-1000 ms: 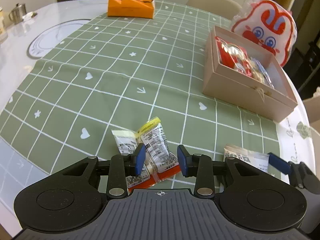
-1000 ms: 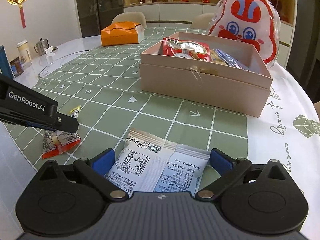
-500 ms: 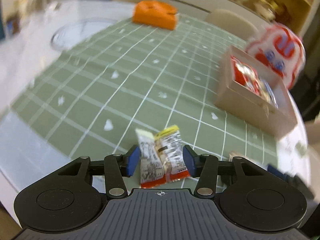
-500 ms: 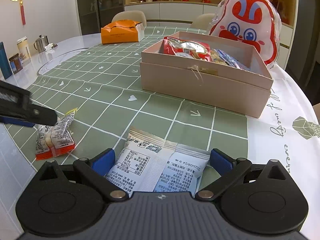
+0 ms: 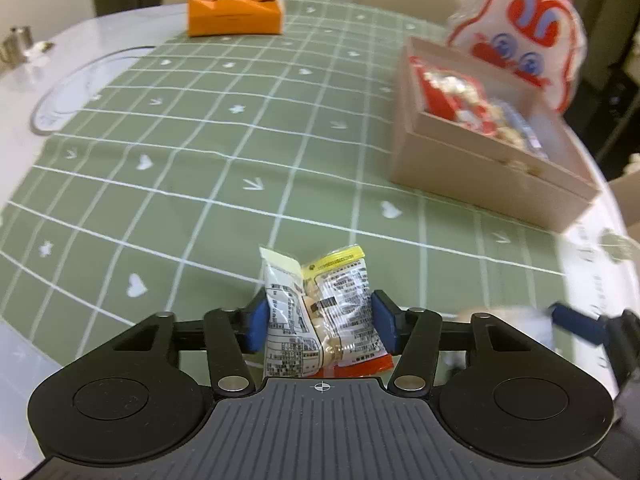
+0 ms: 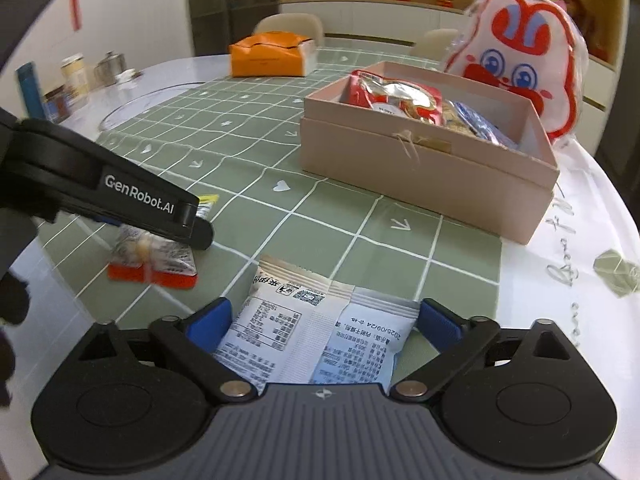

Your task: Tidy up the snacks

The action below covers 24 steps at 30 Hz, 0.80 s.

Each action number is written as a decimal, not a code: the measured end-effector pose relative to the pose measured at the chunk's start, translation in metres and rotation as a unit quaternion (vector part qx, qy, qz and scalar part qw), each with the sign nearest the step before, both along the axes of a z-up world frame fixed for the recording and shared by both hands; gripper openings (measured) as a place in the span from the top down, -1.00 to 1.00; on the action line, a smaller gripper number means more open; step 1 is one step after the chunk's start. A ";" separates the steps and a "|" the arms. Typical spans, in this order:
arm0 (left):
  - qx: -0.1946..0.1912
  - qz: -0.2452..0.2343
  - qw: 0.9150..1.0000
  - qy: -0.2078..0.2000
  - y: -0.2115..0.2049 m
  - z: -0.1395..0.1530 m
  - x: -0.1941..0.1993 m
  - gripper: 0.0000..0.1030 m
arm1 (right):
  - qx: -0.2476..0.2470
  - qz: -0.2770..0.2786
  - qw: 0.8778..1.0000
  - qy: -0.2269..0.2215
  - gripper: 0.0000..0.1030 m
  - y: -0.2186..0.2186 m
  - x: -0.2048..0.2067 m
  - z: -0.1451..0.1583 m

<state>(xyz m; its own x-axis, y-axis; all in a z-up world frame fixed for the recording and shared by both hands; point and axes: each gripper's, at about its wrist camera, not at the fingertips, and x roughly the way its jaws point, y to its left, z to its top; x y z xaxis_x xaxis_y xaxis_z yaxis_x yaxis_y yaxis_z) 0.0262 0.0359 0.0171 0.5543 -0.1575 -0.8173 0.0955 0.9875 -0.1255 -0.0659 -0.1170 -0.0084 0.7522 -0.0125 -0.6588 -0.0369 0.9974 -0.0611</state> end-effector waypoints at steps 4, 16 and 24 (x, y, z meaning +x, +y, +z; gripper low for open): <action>-0.038 -0.031 0.999 -0.006 0.009 -0.002 -0.021 -0.10 | -0.003 -0.025 0.998 -0.062 -0.90 -0.020 -0.034 0.029; -0.086 -0.054 0.995 0.005 0.019 -0.003 -0.036 -0.09 | -0.114 0.004 0.991 -0.068 -0.90 -0.005 -0.051 0.027; -0.091 -0.065 0.994 0.008 0.018 -0.004 -0.033 -0.09 | 0.096 -0.031 0.994 0.029 -0.90 -0.055 -0.031 0.031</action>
